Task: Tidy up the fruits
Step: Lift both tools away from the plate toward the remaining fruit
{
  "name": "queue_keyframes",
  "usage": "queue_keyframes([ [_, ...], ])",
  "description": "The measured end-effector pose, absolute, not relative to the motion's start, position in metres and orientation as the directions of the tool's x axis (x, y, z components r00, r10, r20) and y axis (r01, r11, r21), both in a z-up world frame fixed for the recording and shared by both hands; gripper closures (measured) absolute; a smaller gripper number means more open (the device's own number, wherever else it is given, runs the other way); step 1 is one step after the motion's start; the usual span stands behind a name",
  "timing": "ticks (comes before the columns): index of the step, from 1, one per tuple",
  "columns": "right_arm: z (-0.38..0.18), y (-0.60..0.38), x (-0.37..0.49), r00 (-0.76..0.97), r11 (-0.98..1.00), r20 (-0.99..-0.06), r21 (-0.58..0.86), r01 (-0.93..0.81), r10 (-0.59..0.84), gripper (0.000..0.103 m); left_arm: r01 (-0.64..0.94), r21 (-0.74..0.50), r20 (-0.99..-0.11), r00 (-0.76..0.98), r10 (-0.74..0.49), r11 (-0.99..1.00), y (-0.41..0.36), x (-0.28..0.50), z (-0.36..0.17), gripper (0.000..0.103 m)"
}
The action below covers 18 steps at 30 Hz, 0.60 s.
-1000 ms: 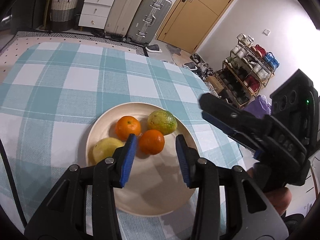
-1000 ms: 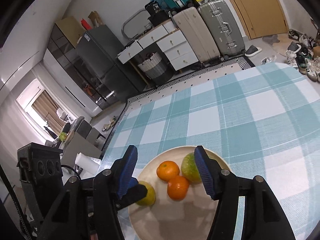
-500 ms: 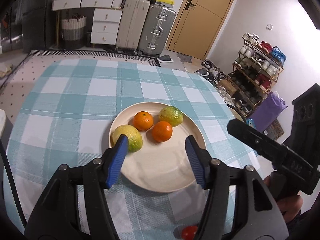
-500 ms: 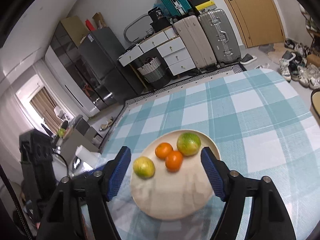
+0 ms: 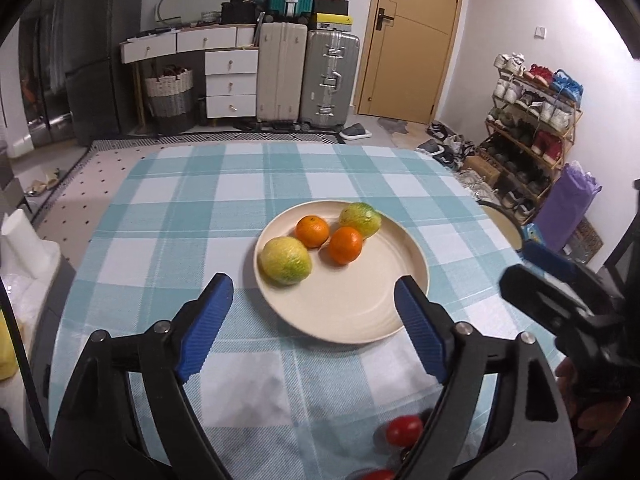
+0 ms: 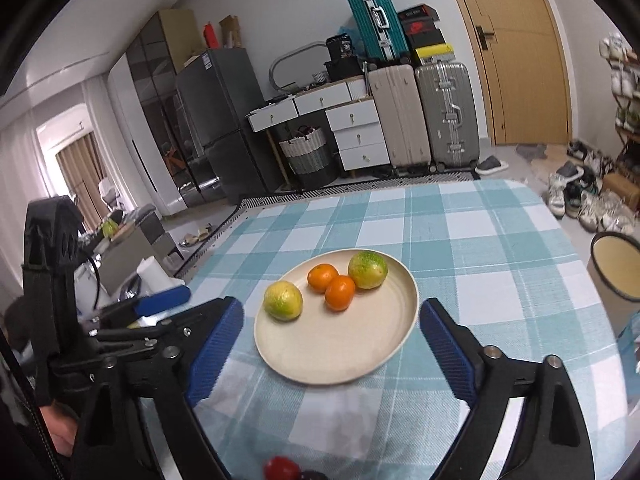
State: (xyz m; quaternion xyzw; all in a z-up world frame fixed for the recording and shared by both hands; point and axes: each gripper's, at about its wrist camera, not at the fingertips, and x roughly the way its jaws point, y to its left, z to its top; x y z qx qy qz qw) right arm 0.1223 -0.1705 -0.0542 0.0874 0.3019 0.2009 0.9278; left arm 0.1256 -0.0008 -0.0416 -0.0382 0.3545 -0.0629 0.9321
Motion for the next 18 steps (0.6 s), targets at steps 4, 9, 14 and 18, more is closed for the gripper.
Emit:
queue_keyframes([
  [4, -0.053, -0.171, 0.102, 0.763, 0.912, -0.499, 0.24, -0.333, 0.411, 0.004, 0.089, -0.111, -0.663, 0.735, -0.14, 0.99, -0.001, 0.113, -0.043, 0.019],
  [9, -0.053, -0.171, 0.08, 0.783, 0.917, -0.477, 0.208, -0.341, 0.399, 0.001, 0.082, -0.092, -0.665, 0.737, -0.122, 0.992, -0.004, 0.095, -0.046, 0.019],
  [14, -0.057, -0.171, 0.062, 0.792, 0.919, -0.467, 0.184, -0.35, 0.394, 0.0, 0.054, -0.087, -0.665, 0.74, -0.098, 0.995, -0.003, 0.077, -0.052, 0.008],
  [18, -0.062, -0.167, 0.047, 0.792, 0.923, -0.476, 0.163, -0.348, 0.382, 0.0, 0.045, -0.092, -0.659, 0.746, -0.094, 0.995, -0.001, 0.063, -0.058, 0.002],
])
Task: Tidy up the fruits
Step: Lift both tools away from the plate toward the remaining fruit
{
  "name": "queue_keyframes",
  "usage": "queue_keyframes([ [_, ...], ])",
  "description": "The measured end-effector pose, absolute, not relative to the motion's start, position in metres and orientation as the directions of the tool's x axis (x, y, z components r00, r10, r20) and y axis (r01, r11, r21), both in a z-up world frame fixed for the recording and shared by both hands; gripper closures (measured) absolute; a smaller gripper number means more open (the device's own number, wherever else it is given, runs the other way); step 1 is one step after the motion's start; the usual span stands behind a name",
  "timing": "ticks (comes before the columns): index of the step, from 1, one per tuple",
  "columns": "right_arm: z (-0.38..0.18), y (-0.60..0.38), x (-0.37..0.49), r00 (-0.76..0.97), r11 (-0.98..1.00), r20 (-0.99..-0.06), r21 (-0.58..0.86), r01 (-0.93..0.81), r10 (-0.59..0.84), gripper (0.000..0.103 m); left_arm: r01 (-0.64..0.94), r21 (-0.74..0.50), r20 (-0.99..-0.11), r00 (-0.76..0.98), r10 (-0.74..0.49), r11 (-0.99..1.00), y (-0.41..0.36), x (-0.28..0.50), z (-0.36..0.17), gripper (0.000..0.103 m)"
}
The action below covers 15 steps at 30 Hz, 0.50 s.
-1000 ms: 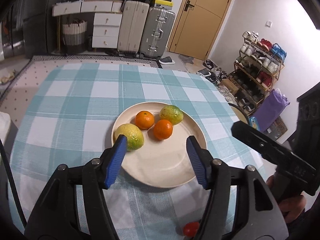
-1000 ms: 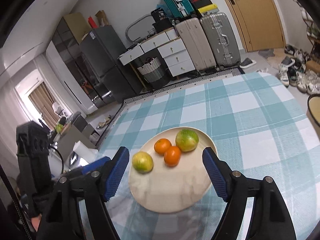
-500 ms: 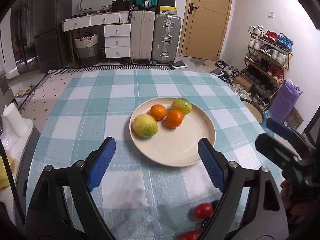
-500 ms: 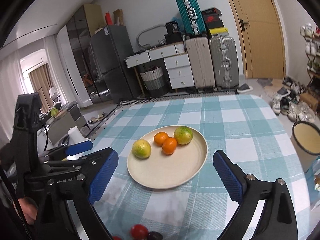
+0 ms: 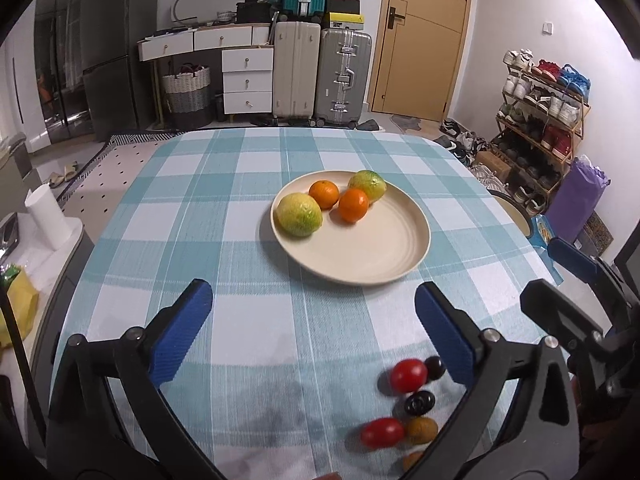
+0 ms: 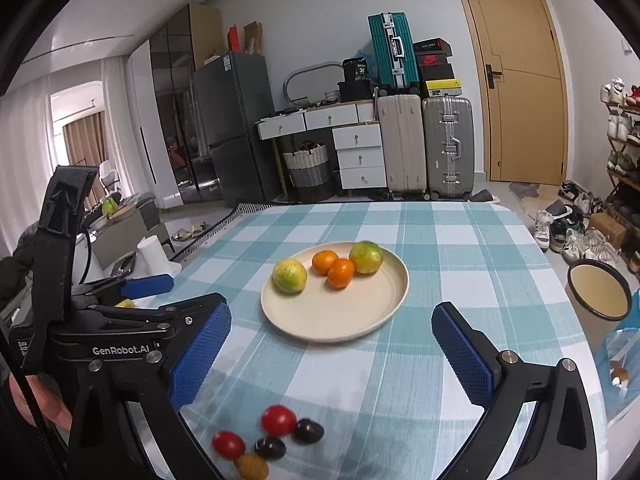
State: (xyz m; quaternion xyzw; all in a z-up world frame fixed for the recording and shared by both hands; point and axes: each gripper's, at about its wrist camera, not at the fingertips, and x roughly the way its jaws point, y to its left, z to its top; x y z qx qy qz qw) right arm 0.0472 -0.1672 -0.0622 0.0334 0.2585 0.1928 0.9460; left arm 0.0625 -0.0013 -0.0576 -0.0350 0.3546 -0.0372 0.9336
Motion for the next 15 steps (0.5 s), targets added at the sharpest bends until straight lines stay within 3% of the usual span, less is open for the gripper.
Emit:
queue_keyframes([
  [15, -0.092, -0.169, 0.014, 0.773, 0.934, -0.528, 0.154, -0.321, 0.352, 0.0, 0.077, -0.126, -0.751, 0.644, -0.146, 0.989, -0.005, 0.022, -0.103, 0.001],
])
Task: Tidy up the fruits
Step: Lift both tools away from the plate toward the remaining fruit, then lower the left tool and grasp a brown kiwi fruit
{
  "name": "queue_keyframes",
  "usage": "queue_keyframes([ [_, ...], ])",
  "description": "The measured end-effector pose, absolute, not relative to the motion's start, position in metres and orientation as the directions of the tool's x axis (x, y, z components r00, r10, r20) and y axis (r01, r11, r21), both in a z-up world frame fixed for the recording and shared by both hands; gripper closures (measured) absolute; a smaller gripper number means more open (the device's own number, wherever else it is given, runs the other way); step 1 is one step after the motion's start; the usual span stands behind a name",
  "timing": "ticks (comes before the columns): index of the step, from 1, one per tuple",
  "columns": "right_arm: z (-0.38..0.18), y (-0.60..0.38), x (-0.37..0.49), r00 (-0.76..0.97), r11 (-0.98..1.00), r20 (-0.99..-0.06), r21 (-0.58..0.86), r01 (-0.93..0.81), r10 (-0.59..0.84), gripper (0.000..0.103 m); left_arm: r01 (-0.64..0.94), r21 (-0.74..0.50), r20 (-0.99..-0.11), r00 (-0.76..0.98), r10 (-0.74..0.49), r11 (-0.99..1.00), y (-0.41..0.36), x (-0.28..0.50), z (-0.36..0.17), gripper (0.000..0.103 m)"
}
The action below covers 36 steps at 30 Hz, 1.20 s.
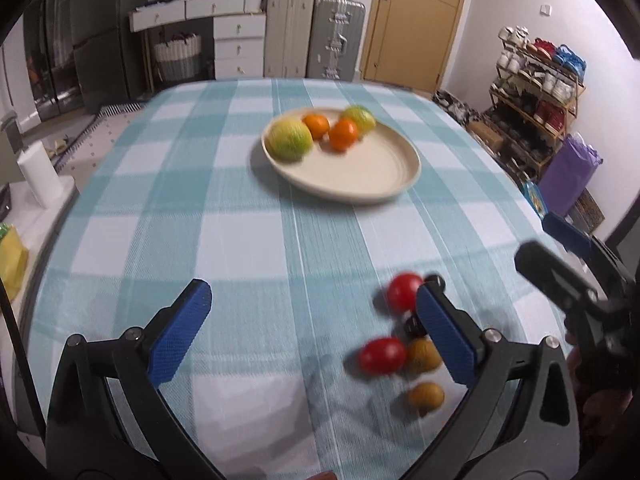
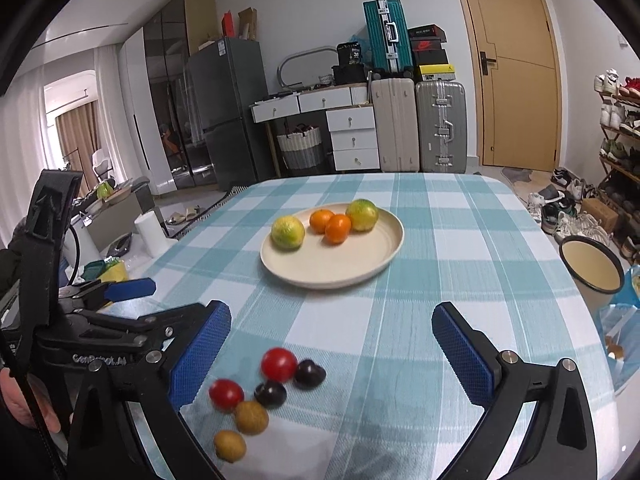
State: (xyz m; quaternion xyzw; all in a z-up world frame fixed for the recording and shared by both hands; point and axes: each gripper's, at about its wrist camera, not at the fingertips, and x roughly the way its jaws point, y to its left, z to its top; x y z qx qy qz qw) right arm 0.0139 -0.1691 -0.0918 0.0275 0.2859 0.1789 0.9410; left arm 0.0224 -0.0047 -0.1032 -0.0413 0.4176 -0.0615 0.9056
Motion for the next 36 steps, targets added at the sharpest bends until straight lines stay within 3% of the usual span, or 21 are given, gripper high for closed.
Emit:
queue_keyframes([
  [16, -0.111, -0.184, 0.002, 0.752, 0.941, -0.566, 0.2, -0.273, 0.339, 0.0, 0.197, -0.175, -0.828, 0.5, -0.252, 0.965, -0.04, -0.013, -0.143, 0.001],
  [24, -0.113, -0.183, -0.003, 0.747, 0.942, -0.573, 0.199, -0.272, 0.337, 0.0, 0.229, -0.16, -0.815, 0.519, -0.26, 0.96, -0.048, -0.017, -0.146, 0.005],
  [27, -0.114, -0.184, -0.004, 0.744, 0.942, -0.578, 0.201, -0.269, 0.336, 0.0, 0.246, -0.164, -0.814, 0.514, -0.272, 0.955, -0.05, -0.018, -0.146, 0.014],
  [31, -0.118, -0.184, -0.006, 0.736, 0.942, -0.588, 0.202, -0.268, 0.335, 0.0, 0.255, -0.189, -0.824, 0.485, -0.294, 0.948, -0.05, -0.016, -0.149, 0.036],
  [36, -0.12, -0.185, -0.007, 0.729, 0.942, -0.597, 0.206, -0.265, 0.335, 0.0, 0.249, -0.21, -0.819, 0.483, -0.309, 0.945, -0.046, -0.016, -0.15, 0.049],
])
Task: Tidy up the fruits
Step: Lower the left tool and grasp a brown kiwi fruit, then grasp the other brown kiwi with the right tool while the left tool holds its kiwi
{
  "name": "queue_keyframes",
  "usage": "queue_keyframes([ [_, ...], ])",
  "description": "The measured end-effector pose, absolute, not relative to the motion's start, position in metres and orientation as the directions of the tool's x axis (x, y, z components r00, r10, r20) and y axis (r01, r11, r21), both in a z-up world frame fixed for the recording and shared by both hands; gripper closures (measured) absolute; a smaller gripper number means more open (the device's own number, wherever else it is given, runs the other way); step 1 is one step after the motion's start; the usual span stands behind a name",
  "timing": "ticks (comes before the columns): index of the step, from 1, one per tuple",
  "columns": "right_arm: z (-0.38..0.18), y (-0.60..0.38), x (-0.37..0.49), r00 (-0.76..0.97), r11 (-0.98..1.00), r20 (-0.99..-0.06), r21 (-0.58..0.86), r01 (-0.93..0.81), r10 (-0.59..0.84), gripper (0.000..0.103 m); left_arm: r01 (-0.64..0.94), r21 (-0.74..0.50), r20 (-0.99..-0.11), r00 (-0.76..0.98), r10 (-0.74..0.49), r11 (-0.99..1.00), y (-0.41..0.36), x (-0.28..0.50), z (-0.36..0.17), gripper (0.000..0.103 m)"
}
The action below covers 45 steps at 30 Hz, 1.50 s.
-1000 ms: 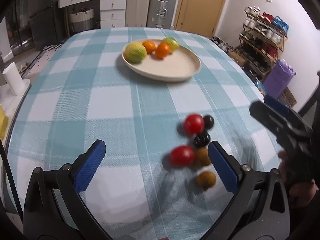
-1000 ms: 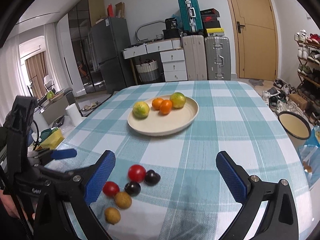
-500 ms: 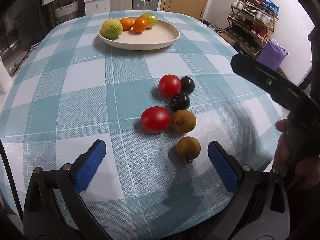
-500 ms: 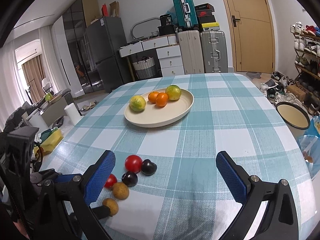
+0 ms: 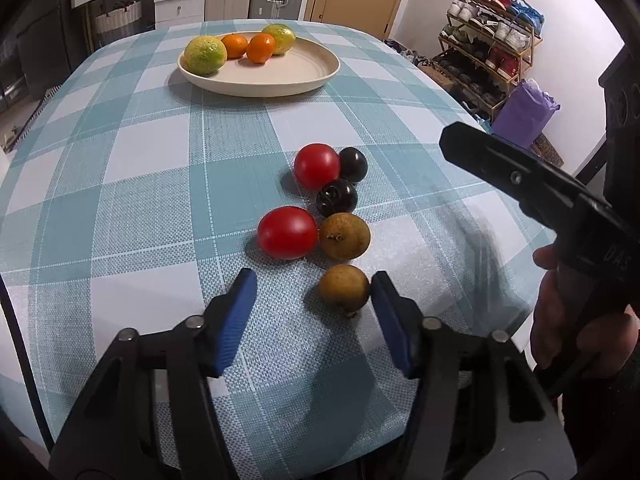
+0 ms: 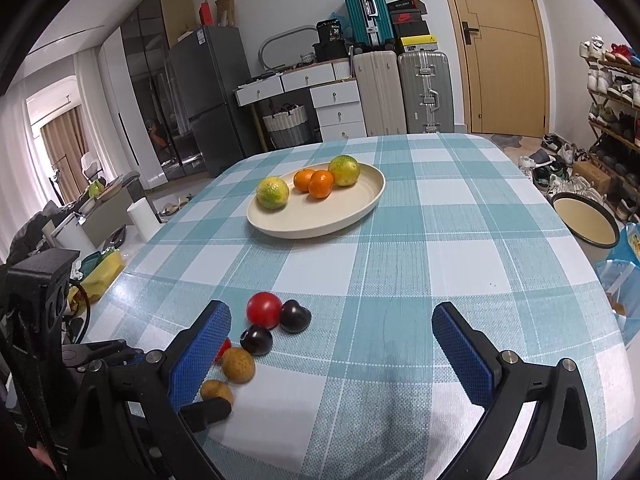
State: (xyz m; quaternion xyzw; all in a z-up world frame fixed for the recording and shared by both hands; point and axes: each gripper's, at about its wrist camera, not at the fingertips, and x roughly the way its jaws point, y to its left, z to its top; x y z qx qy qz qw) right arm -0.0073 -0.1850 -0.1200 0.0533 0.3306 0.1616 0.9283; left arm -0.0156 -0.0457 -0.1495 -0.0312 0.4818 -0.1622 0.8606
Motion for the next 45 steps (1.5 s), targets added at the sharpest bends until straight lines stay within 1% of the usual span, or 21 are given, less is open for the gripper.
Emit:
queue_keyframes([
  [2, -0.12, -0.185, -0.008, 0.727, 0.942, -0.599, 0.206, -0.264, 0.334, 0.0, 0.248, -0.221, -0.817, 0.481, -0.318, 0.943, -0.044, -0.016, -0.15, 0.055],
  [4, -0.12, -0.185, -0.008, 0.725, 0.942, -0.602, 0.206, -0.265, 0.335, 0.0, 0.25, -0.234, -0.815, 0.476, -0.329, 0.94, -0.042, -0.016, -0.15, 0.058],
  [7, -0.121, -0.185, -0.008, 0.723, 0.942, -0.604, 0.206, -0.264, 0.335, 0.0, 0.259, -0.267, -0.813, 0.457, -0.361, 0.928, -0.04, -0.017, -0.15, 0.067],
  [9, -0.121, -0.185, -0.008, 0.721, 0.942, -0.607, 0.208, -0.263, 0.335, 0.0, 0.263, -0.278, -0.812, 0.45, -0.372, 0.924, -0.039, -0.017, -0.15, 0.069],
  [10, -0.122, -0.186, -0.008, 0.719, 0.942, -0.608, 0.209, -0.263, 0.336, 0.0, 0.266, -0.283, -0.811, 0.446, -0.378, 0.922, -0.038, -0.018, -0.151, 0.072],
  [11, -0.122, -0.185, -0.008, 0.718, 0.942, -0.61, 0.21, -0.262, 0.336, 0.0, 0.269, -0.295, -0.81, 0.438, -0.389, 0.917, -0.037, -0.018, -0.151, 0.077],
  [12, -0.123, -0.185, -0.009, 0.716, 0.941, -0.611, 0.211, -0.263, 0.337, 0.0, 0.271, -0.312, -0.808, 0.428, -0.404, 0.911, -0.036, -0.018, -0.152, 0.079],
  [20, -0.125, -0.181, -0.01, 0.703, 0.938, -0.62, 0.215, -0.273, 0.347, 0.0, 0.263, -0.372, -0.789, 0.414, -0.453, 0.89, -0.025, -0.02, -0.153, 0.08],
  [25, -0.126, -0.176, -0.011, 0.688, 0.931, -0.628, 0.222, -0.291, 0.365, 0.0, 0.25, -0.381, -0.779, 0.433, -0.455, 0.89, -0.016, -0.022, -0.148, 0.08],
  [31, -0.134, -0.166, -0.01, 0.637, 0.902, -0.64, 0.28, -0.328, 0.43, 0.0, 0.215, -0.39, -0.77, 0.458, -0.445, 0.895, 0.002, -0.021, -0.142, 0.08],
  [38, -0.143, -0.149, -0.011, 0.586, 0.878, -0.658, 0.3, -0.373, 0.474, 0.0, 0.176, -0.396, -0.769, 0.473, -0.43, 0.901, 0.021, -0.018, -0.14, 0.08],
  [40, -0.147, -0.145, -0.01, 0.577, 0.873, -0.658, 0.311, -0.376, 0.483, 0.002, 0.171, -0.394, -0.768, 0.478, -0.426, 0.903, 0.025, -0.018, -0.139, 0.08],
  [41, -0.148, -0.144, -0.01, 0.575, 0.873, -0.66, 0.311, -0.376, 0.483, 0.004, 0.168, -0.396, -0.766, 0.481, -0.426, 0.903, 0.027, -0.018, -0.138, 0.08],
  [43, -0.15, -0.14, -0.01, 0.565, 0.87, -0.666, 0.312, -0.381, 0.486, 0.014, 0.163, -0.398, -0.764, 0.486, -0.425, 0.903, 0.029, -0.018, -0.137, 0.08],
  [45, -0.153, -0.137, -0.009, 0.549, 0.867, -0.676, 0.316, -0.386, 0.491, 0.017, 0.159, -0.398, -0.763, 0.49, -0.423, 0.903, 0.032, -0.017, -0.137, 0.08],
])
